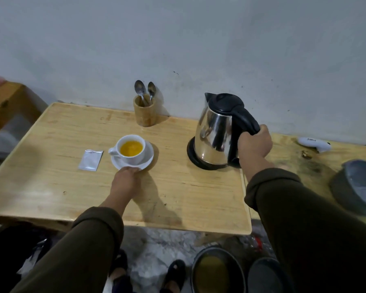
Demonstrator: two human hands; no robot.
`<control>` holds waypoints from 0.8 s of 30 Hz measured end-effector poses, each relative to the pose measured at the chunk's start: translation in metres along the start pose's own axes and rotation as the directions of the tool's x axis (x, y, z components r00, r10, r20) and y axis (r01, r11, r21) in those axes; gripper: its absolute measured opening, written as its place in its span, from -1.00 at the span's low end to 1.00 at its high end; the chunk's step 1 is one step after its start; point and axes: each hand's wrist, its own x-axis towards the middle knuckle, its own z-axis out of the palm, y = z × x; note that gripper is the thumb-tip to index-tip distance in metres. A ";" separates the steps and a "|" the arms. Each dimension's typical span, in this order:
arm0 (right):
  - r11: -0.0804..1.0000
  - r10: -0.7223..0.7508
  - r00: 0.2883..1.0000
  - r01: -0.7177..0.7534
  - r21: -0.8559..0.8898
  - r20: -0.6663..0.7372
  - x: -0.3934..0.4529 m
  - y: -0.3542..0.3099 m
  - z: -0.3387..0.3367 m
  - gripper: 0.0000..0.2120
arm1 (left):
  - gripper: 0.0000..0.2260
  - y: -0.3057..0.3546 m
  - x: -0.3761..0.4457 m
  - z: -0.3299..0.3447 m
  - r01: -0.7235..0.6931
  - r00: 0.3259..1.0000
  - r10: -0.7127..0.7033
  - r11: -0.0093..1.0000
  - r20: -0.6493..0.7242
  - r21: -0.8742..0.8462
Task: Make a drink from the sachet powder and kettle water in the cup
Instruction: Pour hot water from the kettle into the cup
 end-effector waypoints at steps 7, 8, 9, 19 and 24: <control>0.988 0.091 0.996 -0.088 0.128 -0.015 -0.002 0.011 0.006 -0.75 | -0.69 0.006 0.002 0.004 0.006 1.000 -0.005 0.998 -0.018 0.063; 0.986 0.098 0.995 -0.095 0.138 -0.014 -0.002 0.011 0.008 -0.75 | -0.69 0.006 0.003 0.005 0.014 1.000 -0.013 0.998 -0.014 0.062; 0.984 0.104 0.994 -0.102 0.145 -0.012 -0.002 0.012 0.009 -0.75 | -0.69 0.007 0.003 0.004 0.018 1.000 -0.018 0.998 -0.011 0.063; 0.980 0.110 0.994 -0.110 0.163 0.009 -0.010 0.015 0.021 -0.75 | -0.68 0.007 0.005 0.005 0.053 0.998 -0.052 0.996 -0.021 0.074; 0.987 0.099 0.995 -0.102 0.127 0.028 -0.012 0.018 0.021 -0.77 | -0.68 0.006 0.004 0.006 0.046 0.999 -0.044 0.997 -0.030 0.067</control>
